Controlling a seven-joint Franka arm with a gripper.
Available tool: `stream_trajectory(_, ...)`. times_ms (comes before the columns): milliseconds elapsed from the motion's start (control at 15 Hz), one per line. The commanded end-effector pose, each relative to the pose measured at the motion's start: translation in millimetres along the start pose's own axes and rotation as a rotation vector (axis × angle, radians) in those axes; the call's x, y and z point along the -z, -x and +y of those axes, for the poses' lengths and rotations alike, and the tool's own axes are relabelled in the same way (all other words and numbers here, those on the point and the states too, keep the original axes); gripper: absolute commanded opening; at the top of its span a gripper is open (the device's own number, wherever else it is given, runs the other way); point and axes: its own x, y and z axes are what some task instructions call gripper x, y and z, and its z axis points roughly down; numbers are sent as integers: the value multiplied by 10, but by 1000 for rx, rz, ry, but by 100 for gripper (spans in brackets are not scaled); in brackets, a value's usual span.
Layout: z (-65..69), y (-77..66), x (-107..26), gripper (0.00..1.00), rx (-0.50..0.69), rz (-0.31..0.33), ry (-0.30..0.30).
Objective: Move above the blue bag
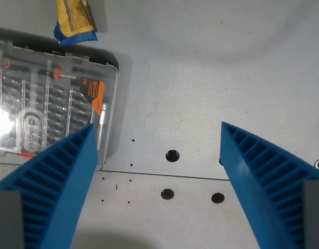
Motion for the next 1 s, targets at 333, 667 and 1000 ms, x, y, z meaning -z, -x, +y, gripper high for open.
stream_trajectory(333,-85,-159,-127,100,-23,7,16)
stream_trajectory(667,-175,-306,-261,100,-28,-6,14)
stream_trajectory(1000,-283,-485,-438,100,-34,-11,21)
